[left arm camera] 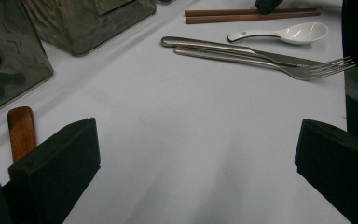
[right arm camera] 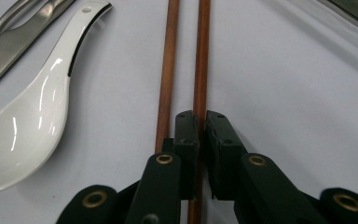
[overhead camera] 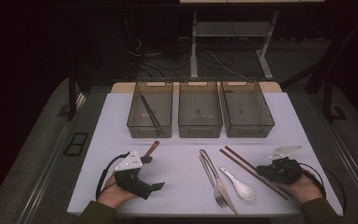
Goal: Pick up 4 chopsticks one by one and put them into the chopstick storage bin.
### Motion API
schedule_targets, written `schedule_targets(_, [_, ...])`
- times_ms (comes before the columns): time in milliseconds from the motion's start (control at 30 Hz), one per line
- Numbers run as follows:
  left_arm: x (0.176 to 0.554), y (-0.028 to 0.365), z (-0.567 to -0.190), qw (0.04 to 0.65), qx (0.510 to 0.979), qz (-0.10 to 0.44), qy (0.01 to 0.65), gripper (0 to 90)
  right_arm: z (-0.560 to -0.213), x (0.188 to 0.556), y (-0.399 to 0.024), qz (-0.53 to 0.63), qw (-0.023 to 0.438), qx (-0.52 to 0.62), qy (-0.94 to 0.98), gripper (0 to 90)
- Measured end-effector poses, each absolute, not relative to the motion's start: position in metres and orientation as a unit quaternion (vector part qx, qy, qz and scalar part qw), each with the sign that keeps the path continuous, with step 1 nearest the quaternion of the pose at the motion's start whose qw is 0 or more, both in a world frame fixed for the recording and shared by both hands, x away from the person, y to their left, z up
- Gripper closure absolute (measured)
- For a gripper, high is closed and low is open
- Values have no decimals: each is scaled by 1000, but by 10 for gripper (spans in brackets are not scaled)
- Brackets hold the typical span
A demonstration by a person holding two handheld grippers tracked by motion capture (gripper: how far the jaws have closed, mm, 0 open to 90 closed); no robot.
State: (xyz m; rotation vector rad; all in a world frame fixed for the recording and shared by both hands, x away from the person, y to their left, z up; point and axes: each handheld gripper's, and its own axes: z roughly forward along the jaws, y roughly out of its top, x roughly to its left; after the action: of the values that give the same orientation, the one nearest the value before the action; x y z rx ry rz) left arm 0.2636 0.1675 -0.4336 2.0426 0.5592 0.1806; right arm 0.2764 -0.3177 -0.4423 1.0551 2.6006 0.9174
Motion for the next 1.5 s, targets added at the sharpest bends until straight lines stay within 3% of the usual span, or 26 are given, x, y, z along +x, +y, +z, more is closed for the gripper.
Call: schedule_targets(1500, [264,168,-433,486,840,74,229,0,-429,275,-323,337,111,370,859,847])
